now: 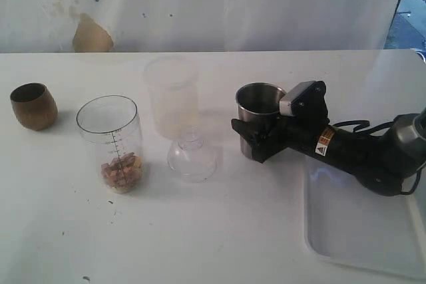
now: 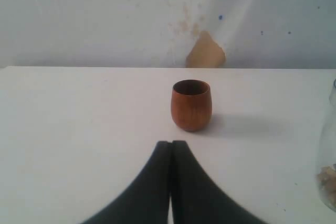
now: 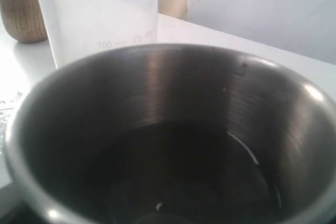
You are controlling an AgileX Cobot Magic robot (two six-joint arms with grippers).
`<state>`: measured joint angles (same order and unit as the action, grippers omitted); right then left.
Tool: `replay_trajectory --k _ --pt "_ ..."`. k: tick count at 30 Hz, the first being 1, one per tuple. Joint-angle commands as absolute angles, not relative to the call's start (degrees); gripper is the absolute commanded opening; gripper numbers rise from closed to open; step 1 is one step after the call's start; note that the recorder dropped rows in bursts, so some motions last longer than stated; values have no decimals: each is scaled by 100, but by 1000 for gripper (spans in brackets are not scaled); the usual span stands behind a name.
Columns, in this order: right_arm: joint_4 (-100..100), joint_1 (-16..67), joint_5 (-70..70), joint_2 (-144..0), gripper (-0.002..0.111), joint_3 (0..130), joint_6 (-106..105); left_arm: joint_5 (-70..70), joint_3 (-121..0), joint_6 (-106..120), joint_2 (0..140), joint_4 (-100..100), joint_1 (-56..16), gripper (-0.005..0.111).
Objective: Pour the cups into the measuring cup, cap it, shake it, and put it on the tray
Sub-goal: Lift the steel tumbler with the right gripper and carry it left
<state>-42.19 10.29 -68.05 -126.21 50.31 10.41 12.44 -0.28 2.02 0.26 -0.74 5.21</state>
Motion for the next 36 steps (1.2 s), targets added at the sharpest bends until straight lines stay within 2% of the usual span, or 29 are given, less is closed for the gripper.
replay_trajectory --k 1,11,23,29,36 --pt "-4221 1029 -6650 -12619 0 5018 1055 1199 0 173 0 -148 484 0" --pt "-4494 1029 -6921 -12255 0 5018 1045 1199 0 173 0 -148 484 0" --pt "-4830 1029 -6847 -10945 0 5018 2243 1199 0 173 0 -148 484 0" --pt "-4893 1483 -5979 -10214 0 5093 2711 1199 0 173 0 -148 484 0" --pt "-4905 2384 -4591 -10018 0 5997 3135 1199 0 173 0 -148 484 0"
